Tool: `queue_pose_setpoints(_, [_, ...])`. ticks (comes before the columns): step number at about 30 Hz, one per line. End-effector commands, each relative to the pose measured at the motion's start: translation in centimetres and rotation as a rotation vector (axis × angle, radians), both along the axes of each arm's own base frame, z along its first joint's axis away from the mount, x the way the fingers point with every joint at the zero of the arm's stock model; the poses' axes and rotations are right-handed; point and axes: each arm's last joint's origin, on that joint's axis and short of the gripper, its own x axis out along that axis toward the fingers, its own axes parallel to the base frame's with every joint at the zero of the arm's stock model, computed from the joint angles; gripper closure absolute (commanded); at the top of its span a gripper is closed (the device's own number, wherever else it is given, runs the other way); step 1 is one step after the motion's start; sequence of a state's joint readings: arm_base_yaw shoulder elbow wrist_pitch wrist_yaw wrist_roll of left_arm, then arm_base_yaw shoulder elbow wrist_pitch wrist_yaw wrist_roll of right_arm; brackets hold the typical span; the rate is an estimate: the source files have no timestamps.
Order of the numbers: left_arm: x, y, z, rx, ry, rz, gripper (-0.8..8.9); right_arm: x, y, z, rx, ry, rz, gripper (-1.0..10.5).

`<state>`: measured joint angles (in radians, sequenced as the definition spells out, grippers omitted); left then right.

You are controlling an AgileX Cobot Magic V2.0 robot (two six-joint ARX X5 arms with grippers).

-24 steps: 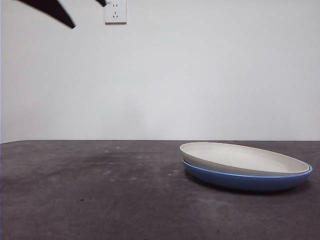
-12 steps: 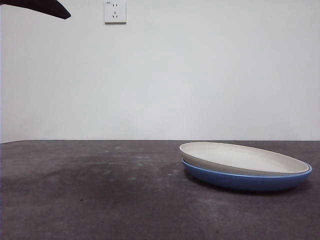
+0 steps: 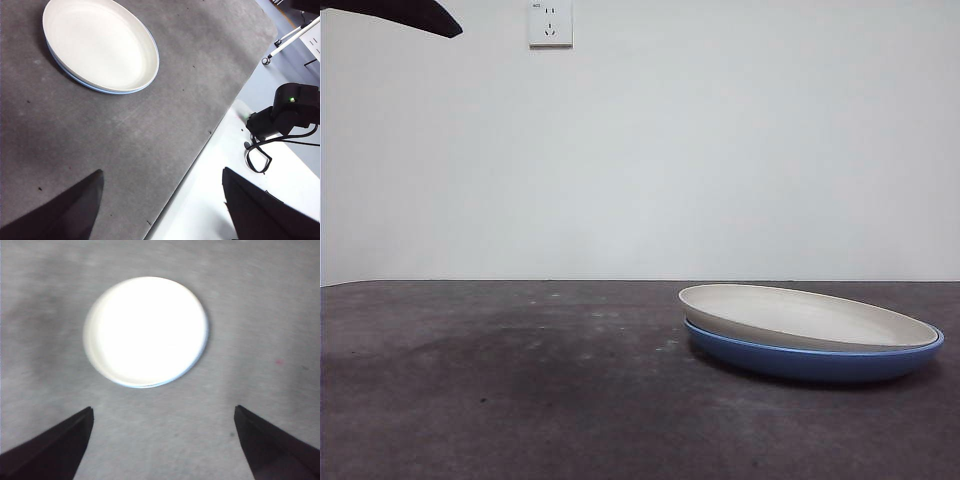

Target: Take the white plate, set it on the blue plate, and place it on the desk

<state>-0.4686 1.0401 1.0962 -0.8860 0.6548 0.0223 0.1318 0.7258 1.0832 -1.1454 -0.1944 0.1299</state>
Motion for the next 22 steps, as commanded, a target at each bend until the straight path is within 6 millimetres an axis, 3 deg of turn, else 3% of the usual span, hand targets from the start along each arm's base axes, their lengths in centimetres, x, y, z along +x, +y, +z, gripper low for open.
queue_pose_setpoints(1, [0.1,-0.2,0.2,-0.005,-0.025,-0.019,4.40,1.7,0.2,-1.2,0.002,0.040,-0.018,4.9])
queue_pose_setpoints(11, [0.1,-0.2,0.2,-0.005,-0.023,-0.019,4.40,8.9,0.9,-9.6,0.076,0.170,-0.025,5.0])
queue_pose_setpoints(22, [0.1,-0.2,0.2,-0.005,-0.025,-0.019,4.40,14.5,-0.3,-14.2,0.145,0.258,-0.061,5.5])
